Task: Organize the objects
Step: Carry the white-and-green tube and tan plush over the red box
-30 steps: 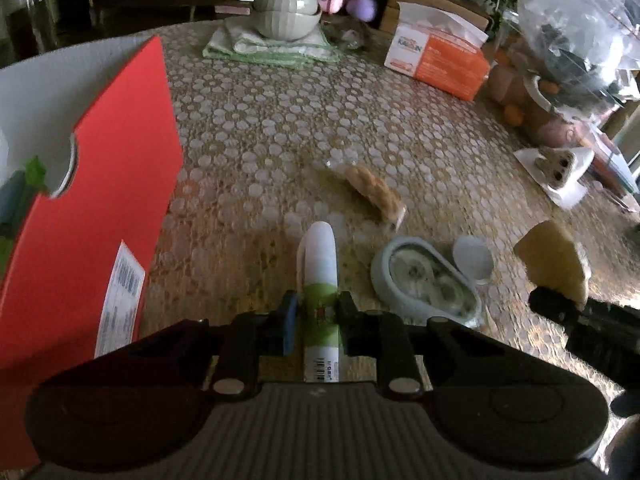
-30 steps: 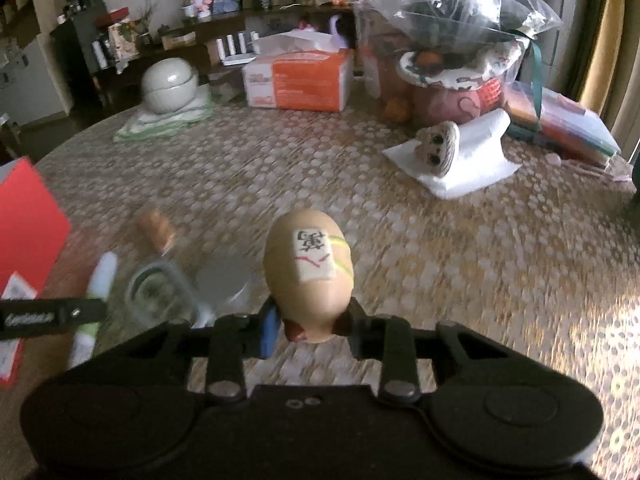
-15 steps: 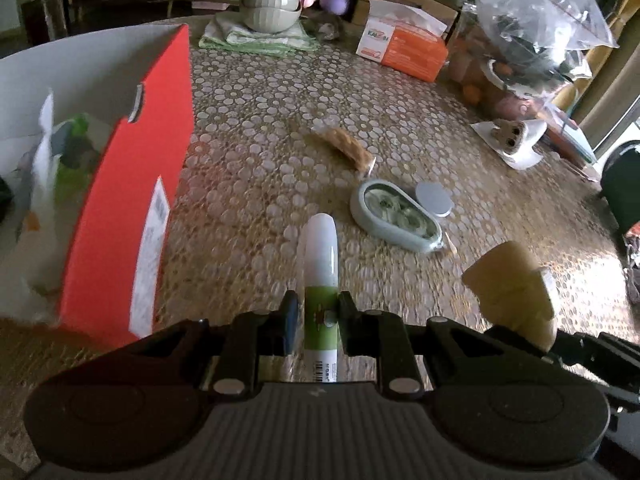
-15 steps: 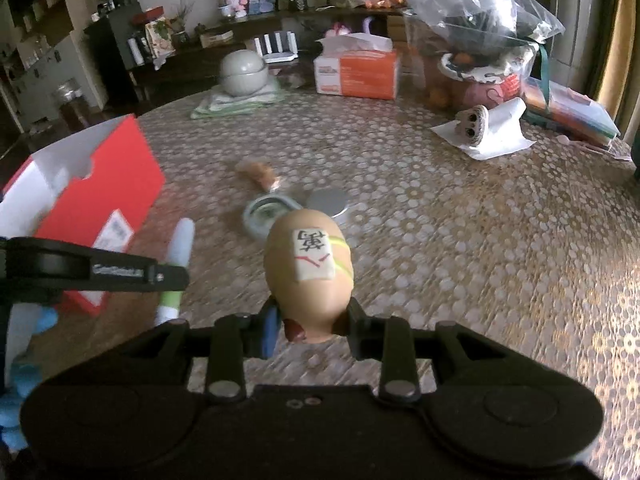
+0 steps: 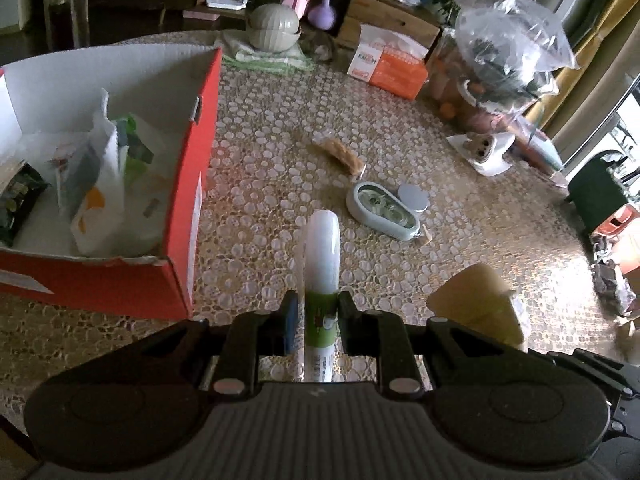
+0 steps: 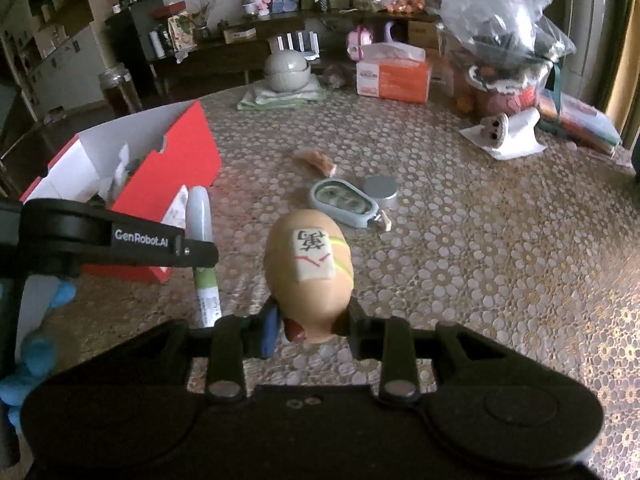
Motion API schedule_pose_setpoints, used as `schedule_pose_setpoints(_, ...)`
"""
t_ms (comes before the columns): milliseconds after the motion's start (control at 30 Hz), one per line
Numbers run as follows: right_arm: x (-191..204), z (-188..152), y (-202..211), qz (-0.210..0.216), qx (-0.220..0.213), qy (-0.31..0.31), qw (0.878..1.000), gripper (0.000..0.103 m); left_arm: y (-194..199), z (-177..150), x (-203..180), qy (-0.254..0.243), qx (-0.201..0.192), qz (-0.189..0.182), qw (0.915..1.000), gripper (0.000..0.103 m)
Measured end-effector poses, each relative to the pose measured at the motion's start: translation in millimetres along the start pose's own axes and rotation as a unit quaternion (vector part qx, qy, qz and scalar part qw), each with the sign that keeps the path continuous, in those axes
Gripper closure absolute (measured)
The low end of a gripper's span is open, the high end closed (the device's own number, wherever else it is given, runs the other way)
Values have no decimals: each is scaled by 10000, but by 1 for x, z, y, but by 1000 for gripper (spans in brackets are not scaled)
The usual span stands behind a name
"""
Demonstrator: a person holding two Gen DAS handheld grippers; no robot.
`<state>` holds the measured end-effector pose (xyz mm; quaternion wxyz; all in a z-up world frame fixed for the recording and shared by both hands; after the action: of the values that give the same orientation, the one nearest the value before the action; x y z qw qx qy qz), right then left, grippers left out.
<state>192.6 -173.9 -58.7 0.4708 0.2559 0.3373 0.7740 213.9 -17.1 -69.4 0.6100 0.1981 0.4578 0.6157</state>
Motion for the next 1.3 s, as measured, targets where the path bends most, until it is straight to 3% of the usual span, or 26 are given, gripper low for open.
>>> schedule_pose_setpoints(367,23,17,23,-163,-208,209,9994,70,44,11,4,-108,-367,-352,9986,83)
schedule_pose_setpoints(733,52,59,48,-257,-569,497,9968,70,103,47,16,-89,-806,-705,9942,83)
schedule_pose_setpoints(1300,156,108,26,173,-717,1255,9893,70,156,94,100,1,-1364,-168,9905,83)
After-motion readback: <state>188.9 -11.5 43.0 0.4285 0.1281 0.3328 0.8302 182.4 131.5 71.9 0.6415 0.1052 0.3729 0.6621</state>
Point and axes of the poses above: each gripper's, at about its wrist camera, not at the fingertips, and y roughly against the way its jaws point, x to its left, z to its top, the point moved 5 cm from there along -y, roughly the way its jaws point, and after that the axes turned 4 degrees about y, right-handed, at the moved point
